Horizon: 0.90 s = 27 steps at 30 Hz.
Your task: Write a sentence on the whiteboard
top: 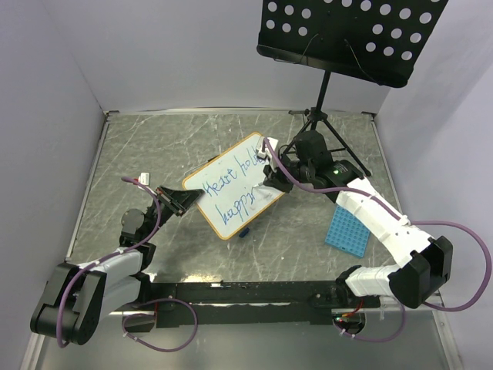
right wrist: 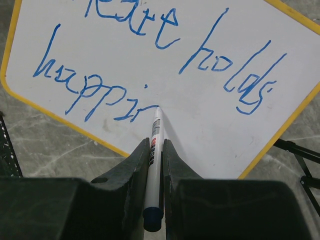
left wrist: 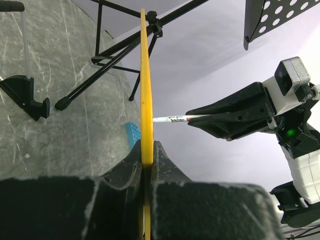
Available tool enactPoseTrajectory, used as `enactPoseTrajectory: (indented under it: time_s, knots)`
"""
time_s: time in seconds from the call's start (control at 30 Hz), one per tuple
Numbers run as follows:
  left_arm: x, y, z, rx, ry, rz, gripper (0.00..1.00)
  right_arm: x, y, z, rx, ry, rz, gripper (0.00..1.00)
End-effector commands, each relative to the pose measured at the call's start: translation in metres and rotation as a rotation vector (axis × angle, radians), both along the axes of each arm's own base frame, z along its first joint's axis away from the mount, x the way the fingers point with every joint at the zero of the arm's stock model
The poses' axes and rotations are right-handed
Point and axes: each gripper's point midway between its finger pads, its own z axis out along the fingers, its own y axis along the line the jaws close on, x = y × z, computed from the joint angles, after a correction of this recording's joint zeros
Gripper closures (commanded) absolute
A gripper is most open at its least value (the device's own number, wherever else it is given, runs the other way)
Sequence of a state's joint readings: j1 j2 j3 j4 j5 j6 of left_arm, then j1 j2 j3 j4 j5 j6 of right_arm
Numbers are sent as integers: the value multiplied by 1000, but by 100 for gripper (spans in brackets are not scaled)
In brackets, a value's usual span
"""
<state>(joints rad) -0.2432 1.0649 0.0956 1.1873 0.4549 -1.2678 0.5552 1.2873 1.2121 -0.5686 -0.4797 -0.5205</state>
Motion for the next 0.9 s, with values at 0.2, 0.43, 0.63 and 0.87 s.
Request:
enactPoseTrajectory:
  time_s: [0.2, 0.43, 0.63, 0.87]
  knots:
    - [-10, 1, 51, -76, -185, -19, 99, 3, -5, 15, 1, -40, -5, 100]
    - [-10, 1, 50, -77, -181, -20, 99, -5, -6, 9, -29, -8, 29, 100]
    - [-10, 1, 49, -74, -180, -19, 99, -10, -8, 6, -40, 15, 45, 100]
    - [-11, 1, 49, -74, -183, -19, 99, -14, -11, 2, -61, 33, 54, 100]
